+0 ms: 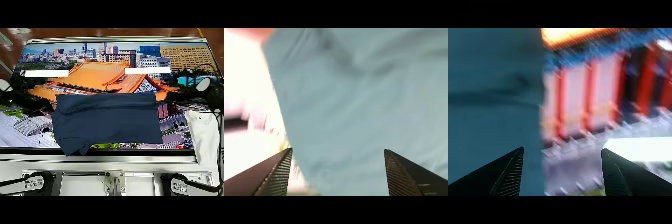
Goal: Fold the shirts.
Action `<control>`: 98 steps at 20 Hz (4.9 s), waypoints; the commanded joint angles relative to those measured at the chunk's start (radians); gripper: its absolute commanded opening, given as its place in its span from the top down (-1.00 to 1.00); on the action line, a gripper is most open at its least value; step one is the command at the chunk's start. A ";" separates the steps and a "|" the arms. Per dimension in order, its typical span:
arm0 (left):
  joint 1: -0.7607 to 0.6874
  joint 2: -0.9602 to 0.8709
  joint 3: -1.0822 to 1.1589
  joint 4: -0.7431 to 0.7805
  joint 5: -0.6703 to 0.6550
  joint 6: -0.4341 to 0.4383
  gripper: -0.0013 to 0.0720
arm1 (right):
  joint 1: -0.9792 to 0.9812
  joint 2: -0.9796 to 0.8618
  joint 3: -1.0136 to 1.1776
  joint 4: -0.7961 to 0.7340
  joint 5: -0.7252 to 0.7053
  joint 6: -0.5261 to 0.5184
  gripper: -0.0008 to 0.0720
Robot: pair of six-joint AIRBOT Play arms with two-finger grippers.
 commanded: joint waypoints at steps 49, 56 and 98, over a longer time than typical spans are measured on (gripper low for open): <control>0.031 0.400 -0.508 -0.516 0.282 0.464 0.87 | -0.010 0.048 -0.282 0.416 0.151 -0.267 0.77; 0.031 0.297 -0.294 -0.517 0.348 0.456 0.87 | 0.050 0.047 -0.151 0.425 -0.107 -0.240 0.77; -0.292 -0.306 0.241 -0.654 0.227 0.273 0.87 | 0.041 -0.166 0.102 0.740 -0.038 -0.147 0.77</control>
